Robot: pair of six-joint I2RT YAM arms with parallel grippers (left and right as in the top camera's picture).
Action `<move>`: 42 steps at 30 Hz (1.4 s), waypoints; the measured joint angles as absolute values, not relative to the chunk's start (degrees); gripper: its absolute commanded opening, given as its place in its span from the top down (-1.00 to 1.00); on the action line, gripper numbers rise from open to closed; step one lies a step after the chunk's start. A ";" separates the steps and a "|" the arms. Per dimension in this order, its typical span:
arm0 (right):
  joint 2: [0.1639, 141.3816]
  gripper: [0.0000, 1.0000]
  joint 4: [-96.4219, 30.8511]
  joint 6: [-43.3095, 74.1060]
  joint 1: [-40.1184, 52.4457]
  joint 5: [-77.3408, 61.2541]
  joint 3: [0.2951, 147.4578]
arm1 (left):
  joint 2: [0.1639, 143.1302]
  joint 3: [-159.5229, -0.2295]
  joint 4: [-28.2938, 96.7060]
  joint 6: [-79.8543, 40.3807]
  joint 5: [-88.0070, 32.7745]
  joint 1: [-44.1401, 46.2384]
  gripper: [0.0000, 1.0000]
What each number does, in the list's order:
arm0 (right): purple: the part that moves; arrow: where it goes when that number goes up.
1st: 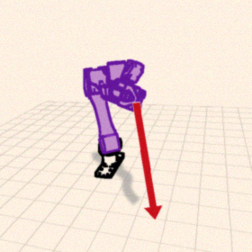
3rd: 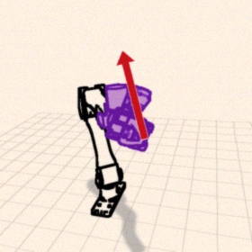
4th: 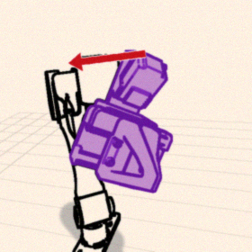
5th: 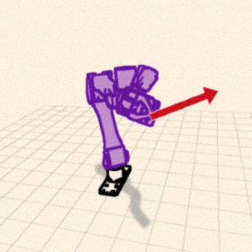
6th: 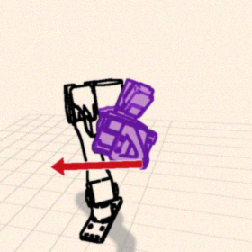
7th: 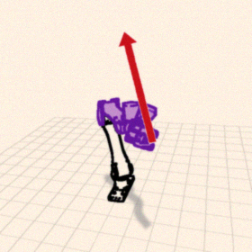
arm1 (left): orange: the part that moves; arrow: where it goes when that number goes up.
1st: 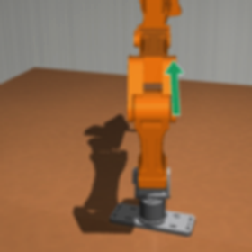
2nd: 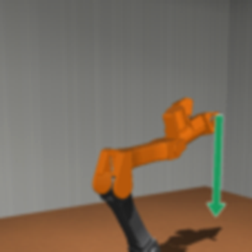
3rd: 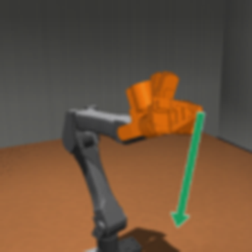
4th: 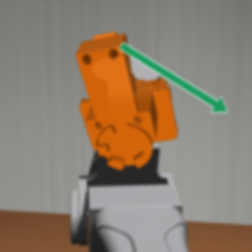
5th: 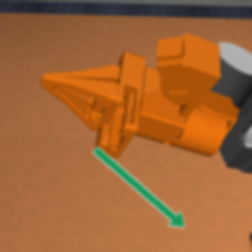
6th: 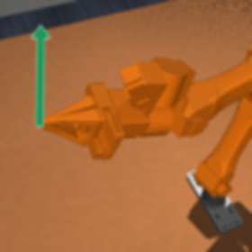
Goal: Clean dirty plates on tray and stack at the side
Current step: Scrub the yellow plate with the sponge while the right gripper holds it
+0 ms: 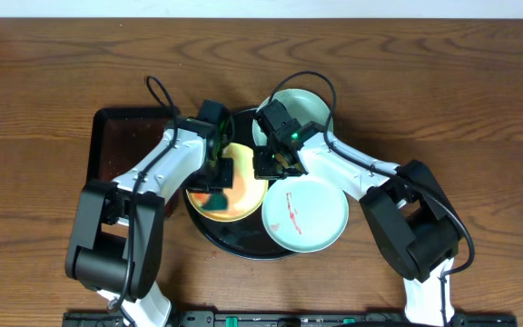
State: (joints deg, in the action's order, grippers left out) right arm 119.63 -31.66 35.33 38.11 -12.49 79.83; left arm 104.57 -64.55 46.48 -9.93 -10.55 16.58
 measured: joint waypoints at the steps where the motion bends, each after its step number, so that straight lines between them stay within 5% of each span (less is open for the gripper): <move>1: 119.63 0.97 -31.66 35.31 38.11 -12.49 79.83 | 104.57 -64.55 46.17 -8.67 -12.86 16.60 0.85; 9: 119.63 0.97 -31.68 35.33 38.11 -12.49 79.83 | 104.60 -64.31 36.53 -4.78 -20.49 16.91 0.85; 24: 119.63 0.97 -31.66 35.33 38.11 -12.64 79.83 | 104.60 -64.40 38.72 -16.14 6.68 18.06 0.85; 33: 119.63 0.98 -31.97 34.70 38.11 -12.88 79.83 | 104.60 -64.69 49.30 -6.52 -11.20 16.71 0.85; 42: 119.63 0.98 -31.94 34.13 38.11 -12.99 79.83 | 104.60 -64.31 38.92 -2.31 -21.87 16.73 0.85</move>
